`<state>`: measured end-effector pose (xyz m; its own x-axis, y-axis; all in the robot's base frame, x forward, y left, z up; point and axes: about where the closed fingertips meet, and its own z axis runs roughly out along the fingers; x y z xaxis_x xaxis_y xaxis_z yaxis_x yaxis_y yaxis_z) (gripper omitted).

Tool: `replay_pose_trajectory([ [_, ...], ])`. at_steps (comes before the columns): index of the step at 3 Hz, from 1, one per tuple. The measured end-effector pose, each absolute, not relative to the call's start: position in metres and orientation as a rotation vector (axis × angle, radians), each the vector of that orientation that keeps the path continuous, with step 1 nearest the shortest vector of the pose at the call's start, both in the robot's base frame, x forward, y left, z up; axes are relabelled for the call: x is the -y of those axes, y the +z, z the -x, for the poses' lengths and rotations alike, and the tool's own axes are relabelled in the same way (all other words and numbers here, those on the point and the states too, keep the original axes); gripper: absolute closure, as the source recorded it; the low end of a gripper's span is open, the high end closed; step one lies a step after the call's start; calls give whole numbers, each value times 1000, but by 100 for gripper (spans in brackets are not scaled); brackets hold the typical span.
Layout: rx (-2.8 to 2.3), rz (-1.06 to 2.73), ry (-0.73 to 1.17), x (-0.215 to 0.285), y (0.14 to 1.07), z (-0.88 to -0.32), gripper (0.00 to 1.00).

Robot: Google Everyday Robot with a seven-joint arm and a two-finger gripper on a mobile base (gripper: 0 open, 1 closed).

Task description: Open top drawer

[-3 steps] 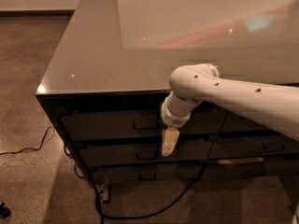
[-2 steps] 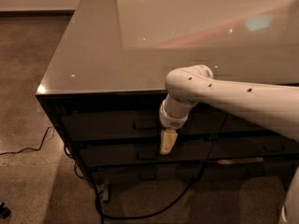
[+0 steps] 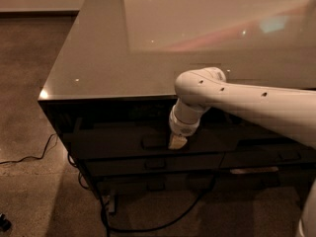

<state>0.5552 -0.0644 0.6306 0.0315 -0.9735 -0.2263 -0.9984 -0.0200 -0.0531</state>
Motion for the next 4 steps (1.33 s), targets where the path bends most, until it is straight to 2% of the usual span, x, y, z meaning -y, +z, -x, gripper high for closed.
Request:
replay_pose_trajectory([
  [1,-2055,2098,184,66,633,-553,88],
  [2,-2089,2092,146,74,640,-538,100],
  [3,-2089,2092,146,74,640,-538,81],
  [4,-2104,2087,143,76,642,-527,58],
])
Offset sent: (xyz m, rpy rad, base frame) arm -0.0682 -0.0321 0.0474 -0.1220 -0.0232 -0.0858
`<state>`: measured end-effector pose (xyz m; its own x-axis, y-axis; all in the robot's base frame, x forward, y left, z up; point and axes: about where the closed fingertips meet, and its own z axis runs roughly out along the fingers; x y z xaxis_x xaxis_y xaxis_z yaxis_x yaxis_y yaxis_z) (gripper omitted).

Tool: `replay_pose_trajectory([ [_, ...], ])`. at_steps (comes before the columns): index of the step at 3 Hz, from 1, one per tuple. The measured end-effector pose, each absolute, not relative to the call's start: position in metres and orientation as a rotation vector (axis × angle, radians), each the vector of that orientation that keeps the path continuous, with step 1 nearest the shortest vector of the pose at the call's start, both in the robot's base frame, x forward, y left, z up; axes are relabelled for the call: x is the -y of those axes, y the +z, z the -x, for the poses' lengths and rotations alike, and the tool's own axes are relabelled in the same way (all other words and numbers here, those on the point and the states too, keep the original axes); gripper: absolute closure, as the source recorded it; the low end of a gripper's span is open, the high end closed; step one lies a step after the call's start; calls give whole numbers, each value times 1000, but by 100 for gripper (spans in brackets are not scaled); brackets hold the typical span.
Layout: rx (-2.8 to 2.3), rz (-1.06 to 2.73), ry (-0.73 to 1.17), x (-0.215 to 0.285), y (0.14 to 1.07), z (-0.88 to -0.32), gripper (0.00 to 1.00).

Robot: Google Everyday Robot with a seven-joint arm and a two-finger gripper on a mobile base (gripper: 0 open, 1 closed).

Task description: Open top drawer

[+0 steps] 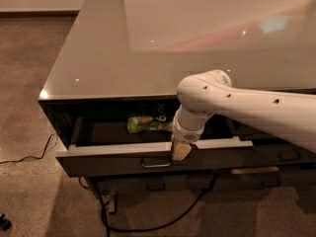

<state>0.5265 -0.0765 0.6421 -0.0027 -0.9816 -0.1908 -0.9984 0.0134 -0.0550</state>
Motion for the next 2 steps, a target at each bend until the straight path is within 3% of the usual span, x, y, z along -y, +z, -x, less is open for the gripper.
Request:
replay_pose_trajectory([
  [1,-2120,2091,132,79,644,-513,35],
  [2,-2166,2111,85,86,661,-474,4],
])
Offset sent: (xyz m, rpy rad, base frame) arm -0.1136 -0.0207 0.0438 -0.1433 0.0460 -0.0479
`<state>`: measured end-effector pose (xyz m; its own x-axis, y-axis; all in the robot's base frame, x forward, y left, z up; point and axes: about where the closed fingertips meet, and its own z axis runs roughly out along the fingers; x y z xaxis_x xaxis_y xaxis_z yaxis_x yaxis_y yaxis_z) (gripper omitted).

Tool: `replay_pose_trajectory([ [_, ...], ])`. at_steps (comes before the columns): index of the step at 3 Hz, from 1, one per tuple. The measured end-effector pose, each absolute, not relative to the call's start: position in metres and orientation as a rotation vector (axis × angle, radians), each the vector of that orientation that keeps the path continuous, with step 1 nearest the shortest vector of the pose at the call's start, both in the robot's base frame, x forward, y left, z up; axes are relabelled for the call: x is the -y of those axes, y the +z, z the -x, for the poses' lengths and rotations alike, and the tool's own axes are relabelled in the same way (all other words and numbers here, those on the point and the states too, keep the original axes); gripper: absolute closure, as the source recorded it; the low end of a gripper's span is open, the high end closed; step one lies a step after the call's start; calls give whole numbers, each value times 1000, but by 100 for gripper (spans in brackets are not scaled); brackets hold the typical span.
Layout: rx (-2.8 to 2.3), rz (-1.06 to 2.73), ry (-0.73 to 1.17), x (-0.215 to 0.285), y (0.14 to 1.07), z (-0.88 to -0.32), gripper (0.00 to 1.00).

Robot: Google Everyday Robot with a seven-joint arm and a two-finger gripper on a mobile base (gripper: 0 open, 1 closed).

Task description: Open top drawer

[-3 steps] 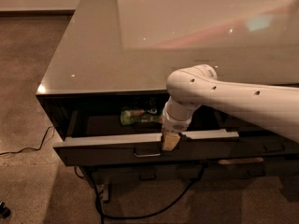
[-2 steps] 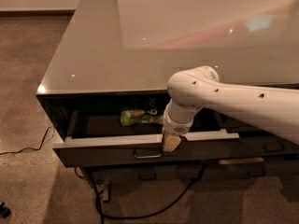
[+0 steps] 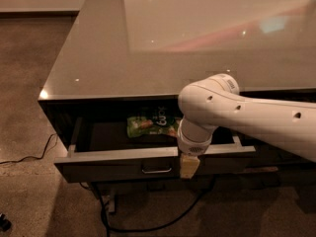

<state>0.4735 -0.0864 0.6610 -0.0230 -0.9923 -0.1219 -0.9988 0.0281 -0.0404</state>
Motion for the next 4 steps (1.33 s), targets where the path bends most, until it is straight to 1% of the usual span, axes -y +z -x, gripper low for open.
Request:
replay_pose_trajectory([
  [1,-2164,2112,82,87,662,-473,0],
  [3,-2136,2099,108,84,663,-477,0],
  [4,-2091,2074,219,80,657,-478,0],
])
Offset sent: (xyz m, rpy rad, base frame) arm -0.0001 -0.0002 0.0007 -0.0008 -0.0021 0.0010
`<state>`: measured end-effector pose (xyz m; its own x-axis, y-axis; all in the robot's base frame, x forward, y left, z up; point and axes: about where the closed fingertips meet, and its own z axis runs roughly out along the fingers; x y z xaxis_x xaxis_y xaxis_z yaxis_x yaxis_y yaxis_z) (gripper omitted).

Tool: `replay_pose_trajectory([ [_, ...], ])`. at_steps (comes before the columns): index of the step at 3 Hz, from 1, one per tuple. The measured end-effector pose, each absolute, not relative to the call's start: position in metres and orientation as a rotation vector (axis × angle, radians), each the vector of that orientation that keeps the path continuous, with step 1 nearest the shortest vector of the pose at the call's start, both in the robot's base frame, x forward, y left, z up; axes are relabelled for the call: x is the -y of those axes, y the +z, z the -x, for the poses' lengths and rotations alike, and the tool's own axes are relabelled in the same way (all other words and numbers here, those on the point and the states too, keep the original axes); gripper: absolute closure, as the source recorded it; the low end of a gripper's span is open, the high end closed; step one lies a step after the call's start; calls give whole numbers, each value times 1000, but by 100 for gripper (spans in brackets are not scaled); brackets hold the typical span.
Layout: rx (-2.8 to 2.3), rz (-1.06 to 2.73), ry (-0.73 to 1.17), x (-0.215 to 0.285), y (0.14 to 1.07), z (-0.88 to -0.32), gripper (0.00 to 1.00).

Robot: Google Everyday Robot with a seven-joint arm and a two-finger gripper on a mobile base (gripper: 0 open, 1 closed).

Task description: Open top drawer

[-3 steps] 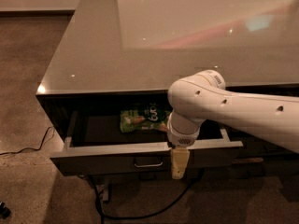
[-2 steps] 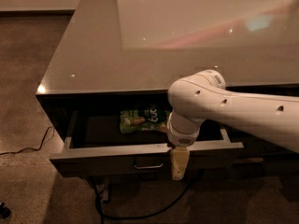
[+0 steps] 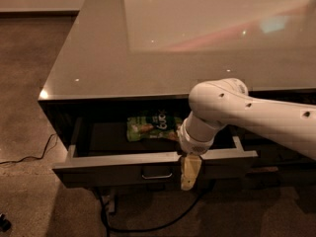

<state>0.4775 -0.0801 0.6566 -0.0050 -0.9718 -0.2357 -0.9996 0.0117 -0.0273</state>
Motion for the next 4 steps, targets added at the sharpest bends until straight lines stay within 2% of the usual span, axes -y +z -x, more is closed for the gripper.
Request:
replay_pose_trajectory([
  [3,-2117,2135,232,105,655,-435,0],
  [4,-2110,2168,213,108,655,-424,19],
])
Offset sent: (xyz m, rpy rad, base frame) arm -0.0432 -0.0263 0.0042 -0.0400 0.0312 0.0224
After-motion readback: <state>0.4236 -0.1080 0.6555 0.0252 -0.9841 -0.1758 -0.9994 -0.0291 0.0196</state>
